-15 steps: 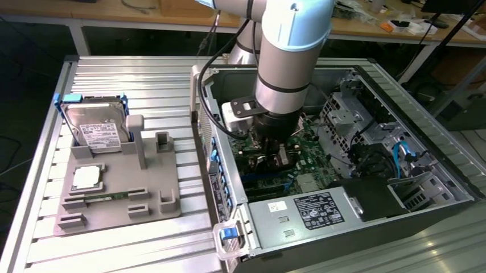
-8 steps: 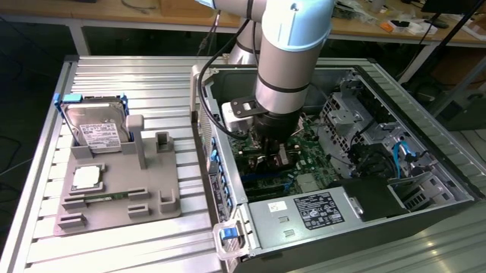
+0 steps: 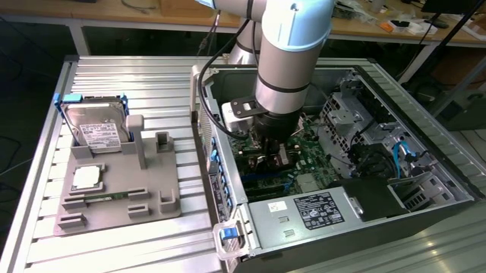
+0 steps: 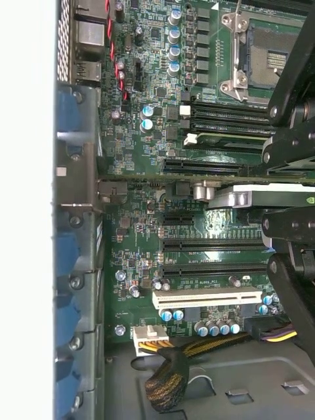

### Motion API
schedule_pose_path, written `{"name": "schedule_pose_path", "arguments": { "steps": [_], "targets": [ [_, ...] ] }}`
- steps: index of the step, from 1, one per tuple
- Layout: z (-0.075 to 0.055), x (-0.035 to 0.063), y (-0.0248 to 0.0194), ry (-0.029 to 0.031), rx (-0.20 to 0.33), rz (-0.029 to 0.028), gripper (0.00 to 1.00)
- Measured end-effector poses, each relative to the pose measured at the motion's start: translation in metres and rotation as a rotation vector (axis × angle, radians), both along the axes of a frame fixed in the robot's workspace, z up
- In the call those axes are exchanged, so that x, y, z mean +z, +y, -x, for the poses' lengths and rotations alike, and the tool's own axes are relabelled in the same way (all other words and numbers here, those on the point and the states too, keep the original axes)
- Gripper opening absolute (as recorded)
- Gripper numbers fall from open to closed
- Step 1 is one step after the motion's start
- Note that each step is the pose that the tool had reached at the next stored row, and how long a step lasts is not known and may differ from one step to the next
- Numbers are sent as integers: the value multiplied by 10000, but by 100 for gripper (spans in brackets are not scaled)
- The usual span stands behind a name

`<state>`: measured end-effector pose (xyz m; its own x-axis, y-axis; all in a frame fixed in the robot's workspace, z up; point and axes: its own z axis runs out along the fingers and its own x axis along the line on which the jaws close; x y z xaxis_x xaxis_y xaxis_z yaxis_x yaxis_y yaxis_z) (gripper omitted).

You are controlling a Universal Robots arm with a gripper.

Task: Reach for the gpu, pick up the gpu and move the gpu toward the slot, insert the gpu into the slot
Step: 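Insert the gpu into the slot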

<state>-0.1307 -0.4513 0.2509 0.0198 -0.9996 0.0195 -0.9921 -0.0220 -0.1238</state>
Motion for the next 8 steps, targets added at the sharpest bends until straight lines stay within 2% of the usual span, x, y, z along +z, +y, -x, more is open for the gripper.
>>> {"name": "schedule_pose_path", "arguments": {
  "steps": [8],
  "targets": [
    [0, 0, -1, 1, -57, 0, 27]
  ]
}}
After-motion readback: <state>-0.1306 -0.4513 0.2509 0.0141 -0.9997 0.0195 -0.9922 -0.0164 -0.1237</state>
